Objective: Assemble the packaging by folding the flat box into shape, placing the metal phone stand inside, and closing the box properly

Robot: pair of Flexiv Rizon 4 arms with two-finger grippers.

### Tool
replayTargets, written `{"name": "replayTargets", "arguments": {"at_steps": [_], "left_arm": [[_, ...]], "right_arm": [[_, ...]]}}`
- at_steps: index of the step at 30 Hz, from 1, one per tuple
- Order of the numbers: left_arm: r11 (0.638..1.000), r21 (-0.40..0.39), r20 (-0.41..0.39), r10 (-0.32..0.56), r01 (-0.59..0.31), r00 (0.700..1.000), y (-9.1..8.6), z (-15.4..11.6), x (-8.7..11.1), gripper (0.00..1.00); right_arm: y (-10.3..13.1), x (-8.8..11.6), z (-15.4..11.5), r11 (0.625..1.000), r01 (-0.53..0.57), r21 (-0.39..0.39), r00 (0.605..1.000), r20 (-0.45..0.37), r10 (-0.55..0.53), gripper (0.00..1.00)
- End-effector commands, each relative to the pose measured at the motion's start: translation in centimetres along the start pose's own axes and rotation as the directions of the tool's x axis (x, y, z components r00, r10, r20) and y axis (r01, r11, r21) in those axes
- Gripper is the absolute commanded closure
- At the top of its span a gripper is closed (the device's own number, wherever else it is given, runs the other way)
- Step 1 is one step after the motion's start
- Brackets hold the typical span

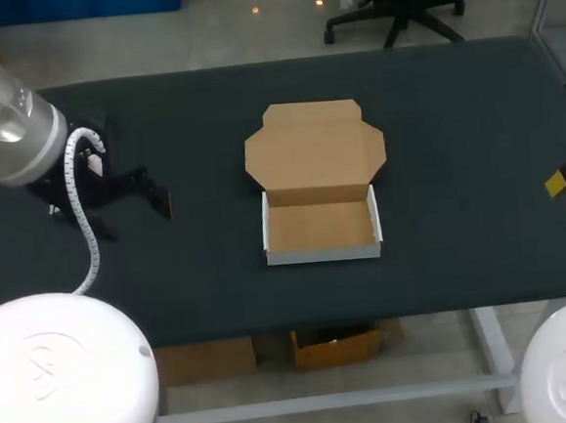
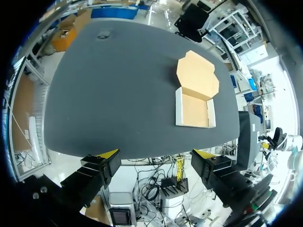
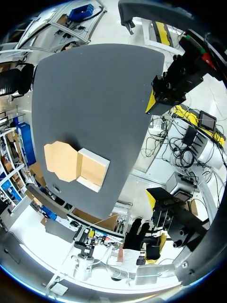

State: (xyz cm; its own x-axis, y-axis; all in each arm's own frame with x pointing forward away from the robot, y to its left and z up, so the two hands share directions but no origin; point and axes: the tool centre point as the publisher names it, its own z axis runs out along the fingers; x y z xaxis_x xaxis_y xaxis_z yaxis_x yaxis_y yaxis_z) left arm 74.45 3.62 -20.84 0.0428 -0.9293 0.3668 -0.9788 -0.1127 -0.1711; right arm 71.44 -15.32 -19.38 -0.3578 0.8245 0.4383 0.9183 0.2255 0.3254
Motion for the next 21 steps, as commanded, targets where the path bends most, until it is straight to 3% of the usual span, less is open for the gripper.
{"name": "replayTargets", "arguments": {"at_steps": [1, 6, 21], "left_arm": [[1.0, -0.021, 0.033, -0.01, 0.01, 0.999, -1.7, 1.8, -0.4, 0.0], [0.998, -0.047, 0.027, -0.047, 0.048, 0.999, -2.6, 2.9, -1.5, 0.0], [0.996, -0.086, 0.059, -0.002, 0.007, 0.998, -3.1, 5.3, -2.8, 0.0]], "right_arm": [[0.0, 0.1, -0.2, 1.0, 0.001, 0.001, 1.0, -0.002, -0.001, 0.0], [0.0, 0.1, -0.2, 1.0, 0.001, 0.001, 1.0, -0.002, -0.001, 0.0], [0.0, 0.1, -0.2, 1.0, 0.001, 0.001, 1.0, -0.002, -0.001, 0.0]]}}
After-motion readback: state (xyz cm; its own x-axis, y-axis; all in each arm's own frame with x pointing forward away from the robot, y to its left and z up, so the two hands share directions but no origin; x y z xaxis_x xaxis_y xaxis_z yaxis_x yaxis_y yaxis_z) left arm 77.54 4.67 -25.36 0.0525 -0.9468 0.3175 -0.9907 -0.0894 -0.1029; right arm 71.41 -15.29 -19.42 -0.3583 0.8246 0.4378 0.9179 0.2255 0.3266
